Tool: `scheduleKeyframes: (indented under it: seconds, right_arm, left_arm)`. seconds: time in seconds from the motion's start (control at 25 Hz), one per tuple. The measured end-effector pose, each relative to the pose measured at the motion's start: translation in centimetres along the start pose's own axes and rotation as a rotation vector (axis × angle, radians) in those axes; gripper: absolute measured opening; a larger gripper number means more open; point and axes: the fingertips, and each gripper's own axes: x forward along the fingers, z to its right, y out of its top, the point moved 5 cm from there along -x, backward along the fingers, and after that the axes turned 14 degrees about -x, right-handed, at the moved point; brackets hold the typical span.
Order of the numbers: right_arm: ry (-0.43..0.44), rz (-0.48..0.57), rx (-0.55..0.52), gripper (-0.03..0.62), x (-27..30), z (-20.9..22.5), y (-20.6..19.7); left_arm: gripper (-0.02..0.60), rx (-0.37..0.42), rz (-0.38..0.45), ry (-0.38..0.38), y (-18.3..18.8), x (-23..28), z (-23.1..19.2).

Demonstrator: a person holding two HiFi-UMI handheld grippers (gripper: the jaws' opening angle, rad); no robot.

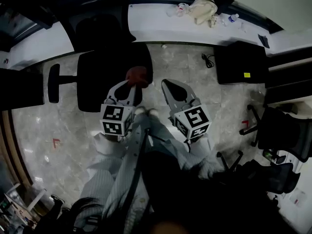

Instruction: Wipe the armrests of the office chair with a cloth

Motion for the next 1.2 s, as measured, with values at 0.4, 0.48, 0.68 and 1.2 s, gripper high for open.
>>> scheduleKeyframes:
  seconds: [0.4,0.48,0.68,1.2]
  right_arm:
    - [0.021,-0.120,0.080,0.002,1.2,0.6,-7.8]
    - [0.022,-0.141,0.097,0.002,1.5,0.8,-8.9]
    - [-0.010,-0.171,0.132,0.002,1.6,2.2,-10.6]
    - [-0.071,-0.158,0.192,0.002,0.1,4.8,-10.8]
  left_arm:
    - [0.026,0.066,-0.139,0.023,-7.9,13.5,-5.2]
    - [0.026,0.090,-0.139,0.037,-6.5,15.8,-6.4]
    - [0.026,0.168,-0.195,0.132,-2.6,22.5,-9.9]
    - [0.025,0.127,-0.446,0.063,-1.9,24.5,-8.1]
